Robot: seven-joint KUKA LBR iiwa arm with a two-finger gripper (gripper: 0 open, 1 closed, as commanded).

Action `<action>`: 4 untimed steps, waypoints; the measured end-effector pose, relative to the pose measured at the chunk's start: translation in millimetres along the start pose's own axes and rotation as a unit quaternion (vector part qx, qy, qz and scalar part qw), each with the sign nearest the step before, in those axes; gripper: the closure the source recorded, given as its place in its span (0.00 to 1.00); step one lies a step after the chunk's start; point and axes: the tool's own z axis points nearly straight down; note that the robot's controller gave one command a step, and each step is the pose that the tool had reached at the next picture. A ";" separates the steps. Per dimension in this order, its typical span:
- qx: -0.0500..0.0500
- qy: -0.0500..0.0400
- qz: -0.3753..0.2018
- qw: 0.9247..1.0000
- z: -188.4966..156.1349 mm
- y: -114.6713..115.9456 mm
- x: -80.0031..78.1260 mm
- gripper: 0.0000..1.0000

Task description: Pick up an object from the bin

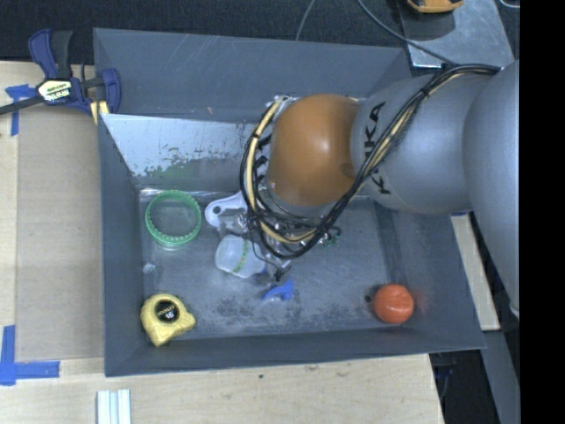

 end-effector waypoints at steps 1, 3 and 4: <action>0.000 -0.001 0.001 1.000 -0.8 -0.7 -0.1 1.00; 0.000 -0.001 0.001 1.000 -0.9 -0.8 0.0 1.00; 0.003 -0.007 0.031 0.999 -170.6 -20.5 -12.0 1.00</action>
Offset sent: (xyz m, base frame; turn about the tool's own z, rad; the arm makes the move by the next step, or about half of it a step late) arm 0.0000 0.0000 0.0000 0.0000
